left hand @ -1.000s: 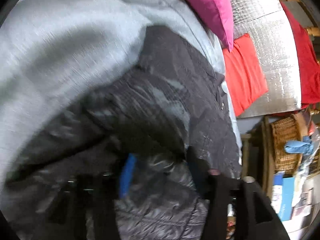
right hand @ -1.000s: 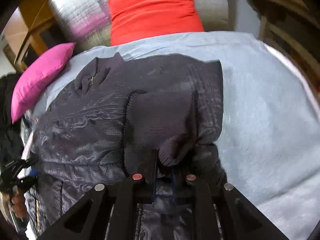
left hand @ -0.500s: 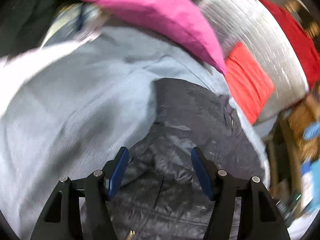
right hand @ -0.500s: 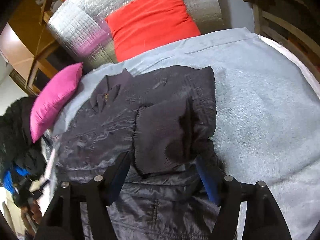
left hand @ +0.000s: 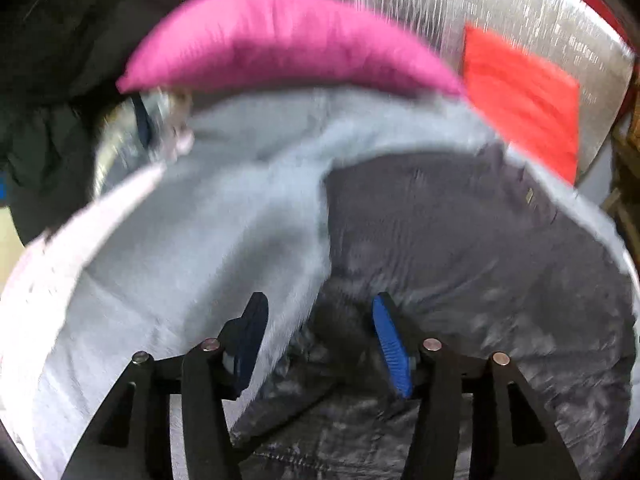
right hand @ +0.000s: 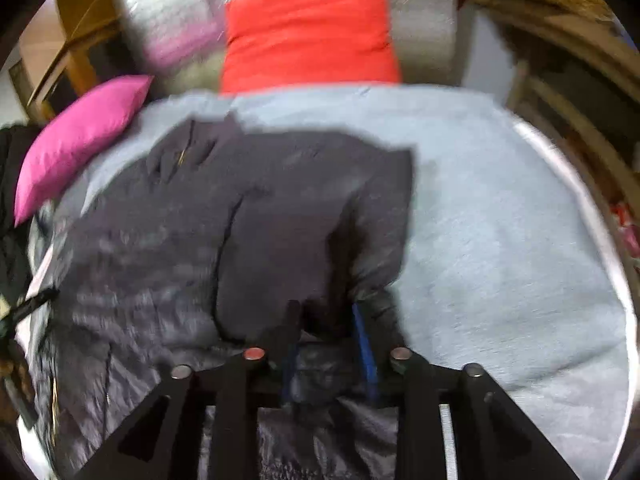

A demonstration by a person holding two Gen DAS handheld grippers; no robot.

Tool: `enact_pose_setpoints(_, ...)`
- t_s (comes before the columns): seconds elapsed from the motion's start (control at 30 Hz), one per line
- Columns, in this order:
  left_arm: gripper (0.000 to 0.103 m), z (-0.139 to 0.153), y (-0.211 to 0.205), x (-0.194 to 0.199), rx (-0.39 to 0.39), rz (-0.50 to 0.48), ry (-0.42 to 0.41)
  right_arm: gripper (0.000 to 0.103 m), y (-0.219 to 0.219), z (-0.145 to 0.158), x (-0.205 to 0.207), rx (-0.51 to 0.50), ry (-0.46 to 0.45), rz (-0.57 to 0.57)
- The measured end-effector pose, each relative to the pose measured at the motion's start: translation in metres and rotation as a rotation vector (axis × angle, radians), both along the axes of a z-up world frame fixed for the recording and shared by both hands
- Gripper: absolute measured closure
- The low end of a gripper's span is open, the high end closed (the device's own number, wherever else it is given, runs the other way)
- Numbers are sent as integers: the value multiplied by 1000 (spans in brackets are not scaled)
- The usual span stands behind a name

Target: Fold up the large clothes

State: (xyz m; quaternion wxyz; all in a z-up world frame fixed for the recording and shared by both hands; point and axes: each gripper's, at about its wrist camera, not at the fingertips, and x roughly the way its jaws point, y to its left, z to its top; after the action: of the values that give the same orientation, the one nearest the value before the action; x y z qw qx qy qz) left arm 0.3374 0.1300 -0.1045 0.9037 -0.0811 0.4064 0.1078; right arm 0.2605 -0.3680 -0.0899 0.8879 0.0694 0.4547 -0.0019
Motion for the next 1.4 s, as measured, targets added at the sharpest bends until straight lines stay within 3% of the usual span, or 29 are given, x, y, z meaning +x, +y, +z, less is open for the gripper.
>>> enact_pose_setpoints(0.07,36,15,-7,-2,1,11,-66,41,-3,20,-5,-1,-72,-63)
enact_pose_setpoints(0.13,34,19,-31,4,15,-44,-103,41,8,35,-3,11,-134,-52)
enact_pose_setpoints(0.23,34,7,-61,16,74,-101,-74,41,42,36,13,20,-138,60)
enact_pose_setpoints(0.37,33,-38,-76,35,95,-113,36,41,74,8,38,-44,-105,122)
enact_pose_setpoints(0.47,25,-50,-81,33,147,-108,2,40,77,-31,59,-128,-8,93)
enact_pose_setpoints(0.53,25,-53,-83,31,167,-114,-12,37,74,-45,61,-131,-10,79)
enact_pose_setpoints(0.63,25,-56,-79,27,152,-113,-33,37,85,-41,56,-201,-26,70)
enact_pose_setpoints(0.83,24,-56,-81,22,159,-105,-57,35,100,5,50,-172,-160,54)
enact_pose_setpoints(0.9,24,-56,-80,21,153,-106,-59,35,108,-1,63,-175,-133,62)
enact_pose_setpoints(1.0,24,-57,-80,21,149,-109,-63,33,103,-48,91,-196,17,49)
enact_pose_setpoints(1.2,23,-57,-79,21,142,-104,-71,31,110,-33,84,-227,-21,42)
enact_pose_setpoints(1.3,23,-57,-79,21,144,-101,-73,29,117,-13,70,-185,-118,56)
enact_pose_setpoints(1.33,23,-56,-80,20,144,-102,-75,29,118,-19,72,-202,-102,56)
enact_pose_setpoints(1.4,23,-57,-79,20,140,-102,-79,29,119,-49,80,-234,34,55)
